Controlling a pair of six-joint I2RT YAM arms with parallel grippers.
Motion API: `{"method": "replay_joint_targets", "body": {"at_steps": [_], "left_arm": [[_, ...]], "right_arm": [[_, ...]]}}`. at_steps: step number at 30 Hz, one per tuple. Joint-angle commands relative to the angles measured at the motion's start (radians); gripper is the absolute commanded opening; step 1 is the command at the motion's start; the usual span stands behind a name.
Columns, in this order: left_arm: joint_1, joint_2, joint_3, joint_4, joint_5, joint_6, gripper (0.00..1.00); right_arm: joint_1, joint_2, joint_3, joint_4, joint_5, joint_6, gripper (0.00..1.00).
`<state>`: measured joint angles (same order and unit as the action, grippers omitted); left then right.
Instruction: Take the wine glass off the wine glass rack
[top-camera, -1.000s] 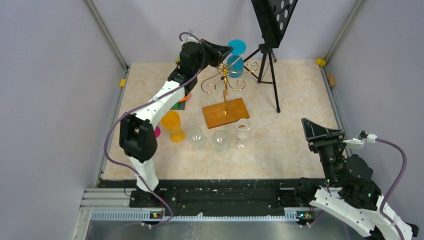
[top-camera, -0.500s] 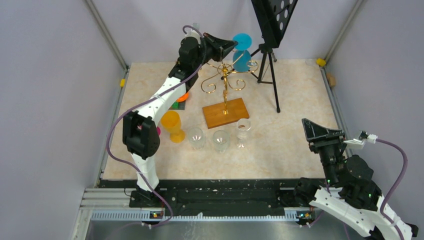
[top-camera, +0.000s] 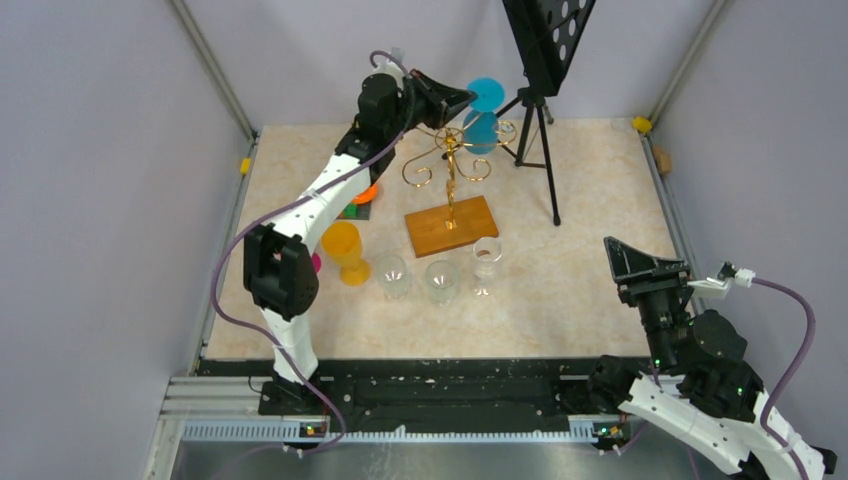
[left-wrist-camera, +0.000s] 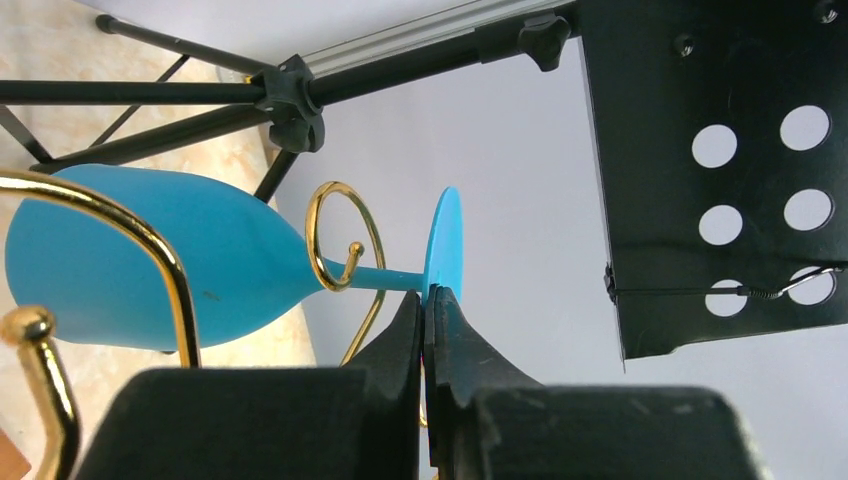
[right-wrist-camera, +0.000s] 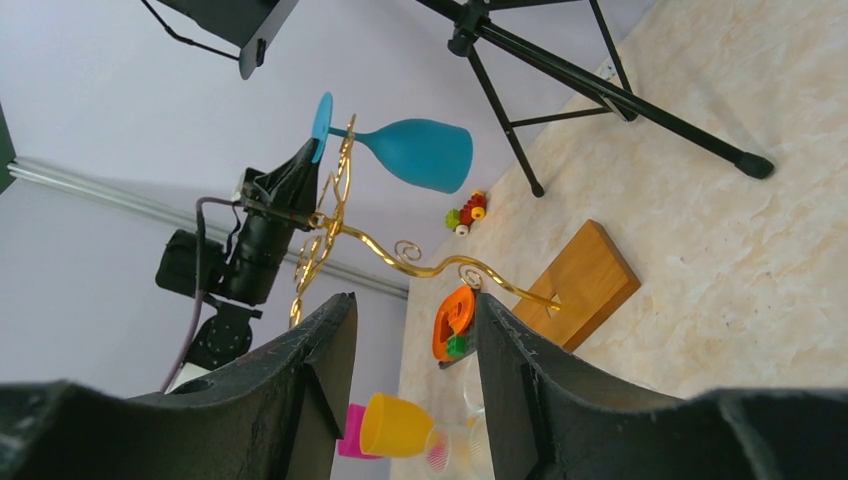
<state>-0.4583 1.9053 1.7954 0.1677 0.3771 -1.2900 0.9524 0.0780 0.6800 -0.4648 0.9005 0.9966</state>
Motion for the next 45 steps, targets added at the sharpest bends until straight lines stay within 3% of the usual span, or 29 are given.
{"method": "replay_joint_targets", "body": {"at_steps": [1, 8, 14, 22, 31, 45], "left_arm": [[0.012, -0.117, 0.008, -0.025, -0.014, 0.083, 0.0], [0.038, -0.187, -0.012, -0.095, -0.089, 0.156, 0.0], [0.064, -0.188, -0.015, -0.061, -0.104, 0.167, 0.0], [0.098, -0.148, -0.057, 0.243, 0.011, 0.154, 0.0], [0.106, -0.167, -0.047, 0.291, 0.05, 0.254, 0.0], [0.106, -0.378, -0.088, 0.369, 0.219, 0.185, 0.0]], "right_arm": [[-0.006, -0.011, -0.007, 0.014, 0.006, 0.001, 0.48], [-0.006, -0.005, -0.011, 0.025, 0.002, 0.001, 0.48], [-0.006, 0.001, -0.011, 0.037, -0.008, -0.008, 0.54], [-0.006, 0.008, -0.013, 0.089, -0.057, -0.071, 0.61], [-0.006, 0.073, 0.007, 0.189, -0.159, -0.172, 0.64], [-0.006, 0.301, 0.113, 0.388, -0.518, -0.376, 0.65]]}}
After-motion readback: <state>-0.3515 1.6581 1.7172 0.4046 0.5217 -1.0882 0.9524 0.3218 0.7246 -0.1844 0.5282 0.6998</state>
